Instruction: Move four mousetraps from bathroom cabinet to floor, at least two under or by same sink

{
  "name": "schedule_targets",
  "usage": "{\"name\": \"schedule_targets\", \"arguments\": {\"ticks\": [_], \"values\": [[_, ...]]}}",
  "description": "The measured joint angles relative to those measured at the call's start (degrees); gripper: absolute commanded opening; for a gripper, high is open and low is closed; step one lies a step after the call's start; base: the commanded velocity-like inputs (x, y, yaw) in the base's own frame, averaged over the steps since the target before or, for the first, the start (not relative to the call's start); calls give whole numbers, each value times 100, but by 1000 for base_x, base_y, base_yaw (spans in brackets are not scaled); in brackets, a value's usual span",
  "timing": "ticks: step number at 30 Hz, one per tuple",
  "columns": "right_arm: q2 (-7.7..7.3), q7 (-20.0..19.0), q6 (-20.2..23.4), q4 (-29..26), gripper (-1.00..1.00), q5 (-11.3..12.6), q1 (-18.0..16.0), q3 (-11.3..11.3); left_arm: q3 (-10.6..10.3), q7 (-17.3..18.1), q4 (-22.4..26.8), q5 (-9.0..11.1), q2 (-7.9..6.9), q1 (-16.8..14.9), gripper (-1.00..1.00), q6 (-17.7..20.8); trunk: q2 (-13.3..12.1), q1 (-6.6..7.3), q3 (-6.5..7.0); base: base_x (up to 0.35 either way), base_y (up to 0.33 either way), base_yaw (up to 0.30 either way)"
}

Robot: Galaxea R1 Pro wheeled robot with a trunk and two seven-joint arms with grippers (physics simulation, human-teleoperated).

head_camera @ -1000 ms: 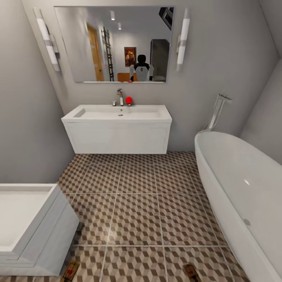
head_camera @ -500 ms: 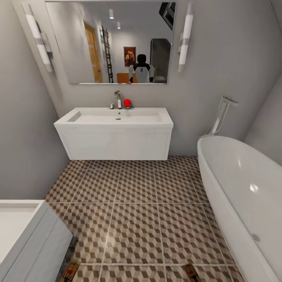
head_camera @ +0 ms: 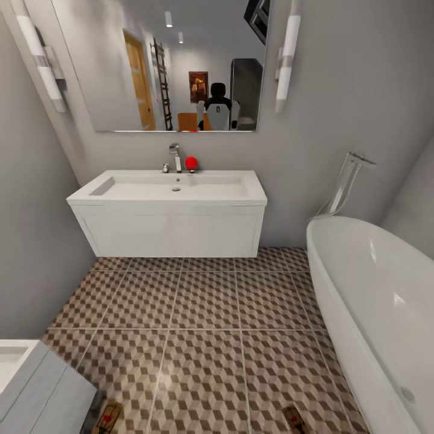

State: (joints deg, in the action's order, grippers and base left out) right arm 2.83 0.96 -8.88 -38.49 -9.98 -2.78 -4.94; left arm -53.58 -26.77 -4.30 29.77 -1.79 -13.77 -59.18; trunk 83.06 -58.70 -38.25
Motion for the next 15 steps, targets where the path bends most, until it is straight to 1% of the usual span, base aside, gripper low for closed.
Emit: {"name": "schedule_targets", "arguments": {"ticks": [15], "values": [[0,0,0,2,-100,0,0,0,0,0,-1,0,0,0,-100,0,0,0,0,322,-1,0]]}}
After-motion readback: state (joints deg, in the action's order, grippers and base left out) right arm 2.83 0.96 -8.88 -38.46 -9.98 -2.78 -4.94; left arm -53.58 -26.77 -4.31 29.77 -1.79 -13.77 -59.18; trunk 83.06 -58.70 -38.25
